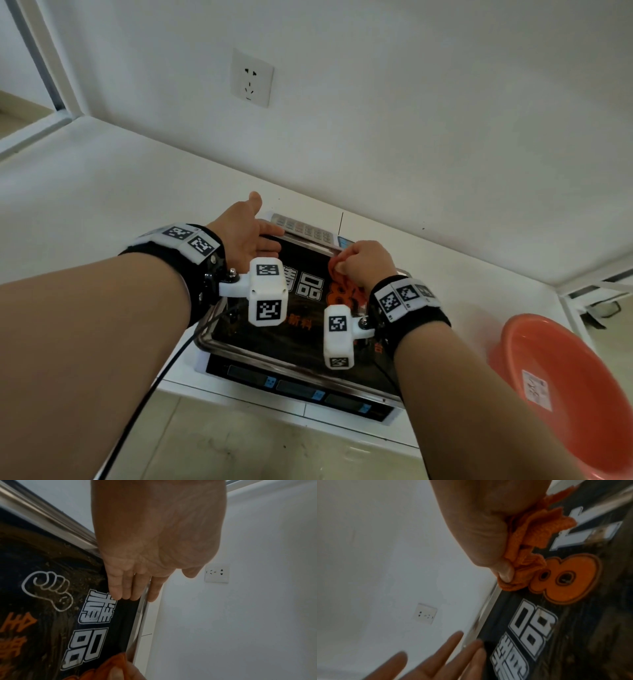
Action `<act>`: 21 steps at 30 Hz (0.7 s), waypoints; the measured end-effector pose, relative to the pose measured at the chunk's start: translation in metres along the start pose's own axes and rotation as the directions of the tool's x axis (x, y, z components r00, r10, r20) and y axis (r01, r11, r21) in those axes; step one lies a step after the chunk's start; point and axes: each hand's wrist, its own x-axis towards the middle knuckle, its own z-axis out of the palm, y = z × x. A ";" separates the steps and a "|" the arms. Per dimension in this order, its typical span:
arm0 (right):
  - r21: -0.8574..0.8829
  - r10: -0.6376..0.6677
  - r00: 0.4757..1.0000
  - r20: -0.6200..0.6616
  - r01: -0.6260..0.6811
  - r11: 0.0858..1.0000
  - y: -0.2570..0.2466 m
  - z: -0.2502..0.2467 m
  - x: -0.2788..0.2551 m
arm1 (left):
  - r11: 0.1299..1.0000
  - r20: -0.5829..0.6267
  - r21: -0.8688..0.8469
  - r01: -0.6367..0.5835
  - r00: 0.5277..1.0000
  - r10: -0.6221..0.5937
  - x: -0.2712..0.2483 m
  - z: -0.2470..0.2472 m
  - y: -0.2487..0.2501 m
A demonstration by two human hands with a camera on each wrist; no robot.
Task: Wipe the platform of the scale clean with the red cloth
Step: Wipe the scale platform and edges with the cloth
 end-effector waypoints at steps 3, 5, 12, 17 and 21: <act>0.004 -0.009 0.985 0.171 0.008 1.000 -0.012 0.009 -0.010 | 1.000 0.007 0.017 0.009 1.000 -0.009 0.004 0.006 0.001; 0.030 0.011 0.961 0.275 -0.020 0.999 -0.014 0.010 -0.012 | 1.000 0.012 0.020 0.007 1.000 -0.007 0.007 0.008 0.001; 0.344 0.184 0.970 0.160 -0.229 0.911 0.021 -0.018 0.004 | 0.999 0.059 -0.020 0.025 0.998 -0.024 0.010 0.005 0.001; 0.311 0.254 0.967 0.008 -0.244 0.918 0.033 -0.013 0.019 | 0.999 0.062 -0.041 0.024 0.998 -0.021 0.012 0.003 0.000; 0.082 0.159 0.969 -0.191 -0.146 0.986 0.032 -0.014 0.018 | 0.999 0.072 -0.039 0.027 0.997 -0.024 0.015 0.004 0.000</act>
